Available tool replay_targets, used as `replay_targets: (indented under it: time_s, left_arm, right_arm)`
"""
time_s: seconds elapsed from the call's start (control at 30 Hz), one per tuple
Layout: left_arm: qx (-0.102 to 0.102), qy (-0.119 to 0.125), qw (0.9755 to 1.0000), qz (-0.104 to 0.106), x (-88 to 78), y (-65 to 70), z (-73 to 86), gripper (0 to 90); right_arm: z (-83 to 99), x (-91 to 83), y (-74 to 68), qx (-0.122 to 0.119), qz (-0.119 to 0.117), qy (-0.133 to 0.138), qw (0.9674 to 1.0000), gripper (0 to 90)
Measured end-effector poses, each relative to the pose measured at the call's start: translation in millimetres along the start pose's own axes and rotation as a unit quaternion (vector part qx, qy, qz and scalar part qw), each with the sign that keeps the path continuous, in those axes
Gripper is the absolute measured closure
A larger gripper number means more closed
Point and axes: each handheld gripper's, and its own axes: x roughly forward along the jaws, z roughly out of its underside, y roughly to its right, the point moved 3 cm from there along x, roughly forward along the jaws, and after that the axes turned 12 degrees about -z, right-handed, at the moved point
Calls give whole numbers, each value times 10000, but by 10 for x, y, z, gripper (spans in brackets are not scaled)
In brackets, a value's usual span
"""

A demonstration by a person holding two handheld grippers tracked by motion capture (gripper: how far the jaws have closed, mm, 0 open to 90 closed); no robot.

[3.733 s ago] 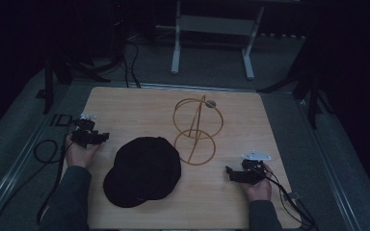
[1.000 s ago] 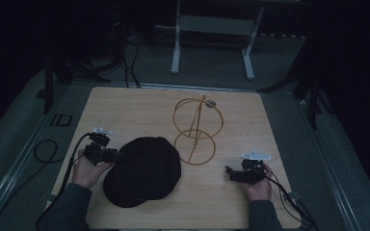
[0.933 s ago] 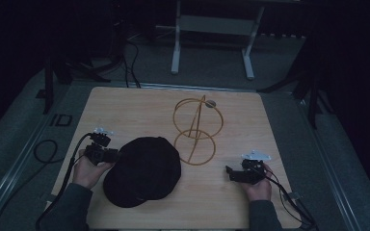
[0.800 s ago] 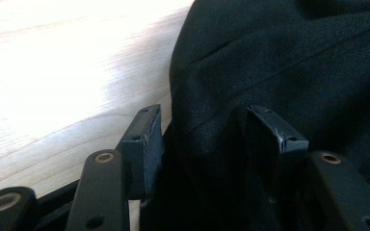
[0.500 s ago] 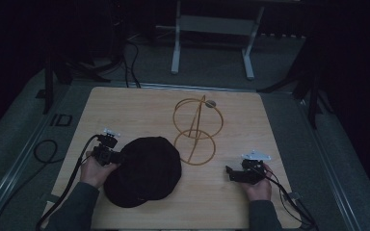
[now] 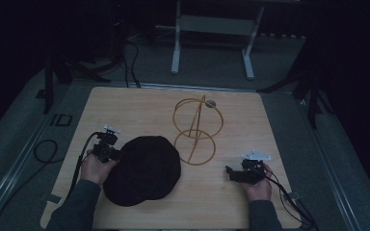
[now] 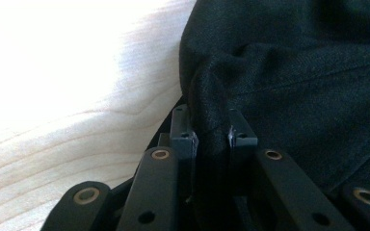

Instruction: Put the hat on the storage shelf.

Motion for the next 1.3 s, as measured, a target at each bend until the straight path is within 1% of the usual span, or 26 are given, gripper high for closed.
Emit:
replay_targets:
  time_s: [0.07, 0.1, 0.2, 0.3, 0.33, 0.37, 0.4, 0.6, 0.73, 0.87, 0.93, 1.03, 1.2, 1.3]
  left_arm:
    - [-43, 37, 10000, 56, -33, -14, -23, 784]
    - [-7, 30, 10000, 43, -52, -25, -36, 784]
    - [-17, 51, 10000, 56, -95, -46, -64, 784]
    - [-41, 49, 9999, 118, -122, -71, -88, 784]
    - [-24, 13, 9999, 171, -130, -87, -94, 784]
    - [-70, 32, 9996, 268, -137, -108, -104, 783]
    - [-70, 32, 9996, 268, -137, -108, -104, 784]
    - [-252, 131, 9983, 504, -190, -193, -154, 783]
    - [-309, 167, 9982, 481, -246, -262, -199, 782]
    - [-315, 215, 9981, 477, -317, -308, -233, 782]
    - [-370, 267, 9976, 515, -346, -323, -247, 781]
    - [-407, 281, 9972, 557, -375, -351, -270, 781]
    - [-405, 317, 9973, 525, -429, -370, -327, 781]
    - [-418, 331, 9969, 583, -451, -383, -360, 780]
  right_arm:
    - [0, 0, 0, 0, 0, 0, 10000, 112]
    - [0, 0, 0, -1, 1, 1, 10000, 112]
    - [0, 0, 0, -1, 0, 0, 10000, 112]
    - [0, 0, 0, -1, 0, 0, 10000, 112]
    - [0, 0, 0, -2, 0, 1, 10000, 112]
    - [0, 0, 0, -1, 1, 0, 10000, 112]
    - [0, 0, 0, -2, 0, 0, 10000, 112]
    - [0, 0, 0, -3, 0, 0, 10000, 112]
    - [0, 0, 0, -2, 0, 1, 10000, 112]
    - [0, 0, 0, -1, 0, 0, 10000, 112]
    - [0, 0, 0, -1, 0, 0, 10000, 112]
    - [0, 0, 0, -2, 0, 0, 10000, 112]
    - [0, 0, 0, 0, 1, -1, 10000, 112]
    - [0, 0, 0, -1, 0, 0, 10000, 112]
